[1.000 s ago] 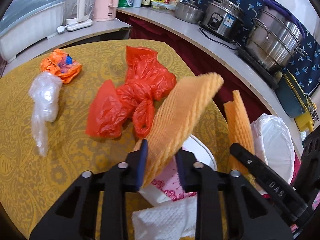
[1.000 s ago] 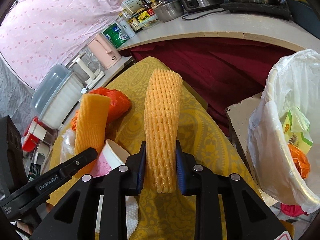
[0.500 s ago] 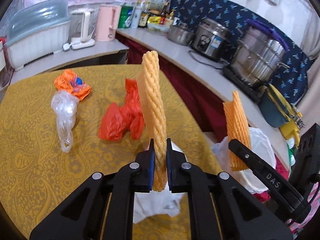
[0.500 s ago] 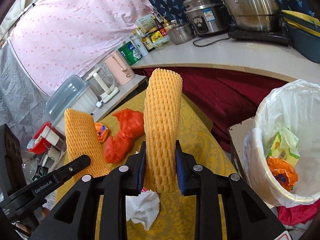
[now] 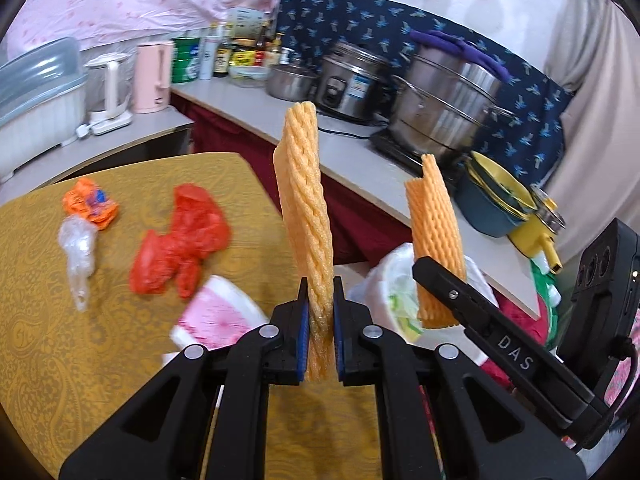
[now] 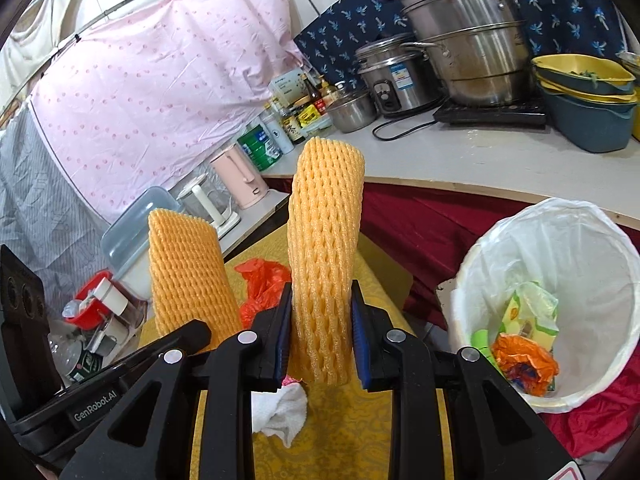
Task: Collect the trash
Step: 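Carry both orange foam nets over the white bin and open both grippers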
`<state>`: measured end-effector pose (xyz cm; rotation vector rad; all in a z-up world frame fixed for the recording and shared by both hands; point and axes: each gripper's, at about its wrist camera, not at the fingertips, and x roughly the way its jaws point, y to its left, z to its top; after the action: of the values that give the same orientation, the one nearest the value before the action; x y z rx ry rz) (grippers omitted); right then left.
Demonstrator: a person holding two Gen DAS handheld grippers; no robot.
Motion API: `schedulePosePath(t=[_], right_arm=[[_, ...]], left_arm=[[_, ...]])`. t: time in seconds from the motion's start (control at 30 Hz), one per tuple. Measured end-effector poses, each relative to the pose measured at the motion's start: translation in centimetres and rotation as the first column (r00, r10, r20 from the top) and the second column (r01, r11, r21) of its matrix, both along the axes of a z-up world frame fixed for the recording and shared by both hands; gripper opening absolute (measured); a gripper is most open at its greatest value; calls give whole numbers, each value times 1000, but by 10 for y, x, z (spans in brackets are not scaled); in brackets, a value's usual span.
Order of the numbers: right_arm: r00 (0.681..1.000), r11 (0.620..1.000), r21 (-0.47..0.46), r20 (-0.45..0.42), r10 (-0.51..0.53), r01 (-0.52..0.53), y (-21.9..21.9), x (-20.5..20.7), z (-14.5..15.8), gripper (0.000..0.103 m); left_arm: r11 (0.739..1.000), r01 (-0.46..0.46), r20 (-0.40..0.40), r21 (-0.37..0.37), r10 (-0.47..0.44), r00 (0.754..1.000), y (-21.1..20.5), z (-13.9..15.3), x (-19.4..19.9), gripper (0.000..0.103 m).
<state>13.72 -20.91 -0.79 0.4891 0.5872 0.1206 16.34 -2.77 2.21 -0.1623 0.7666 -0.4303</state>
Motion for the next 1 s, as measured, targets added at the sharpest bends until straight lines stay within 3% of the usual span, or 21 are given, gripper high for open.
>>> schedulePosePath(t=[0.33, 0.57, 0.9, 0.97, 1.0], right_arm=[[991, 991, 13, -11, -134, 134, -78, -30, -9, 25], [968, 968, 39, -49, -248, 250, -138, -51, -31, 25], [942, 944, 56, -101, -319, 325, -183, -62, -63, 25], [940, 942, 59, -114, -321, 329, -187, -61, -70, 25], [939, 942, 60, -118, -322, 331, -187, -62, -71, 25]], left_arm=[[989, 150, -32, 8, -150, 988, -86, -11, -3, 10], [965, 261, -65, 18, -259, 964, -155, -29, -4, 10], [940, 340, -127, 41, -332, 935, -213, -61, 0, 10], [939, 341, -144, 48, -331, 932, -218, -68, 4, 12], [939, 340, -151, 49, -330, 932, -219, -71, 6, 18]])
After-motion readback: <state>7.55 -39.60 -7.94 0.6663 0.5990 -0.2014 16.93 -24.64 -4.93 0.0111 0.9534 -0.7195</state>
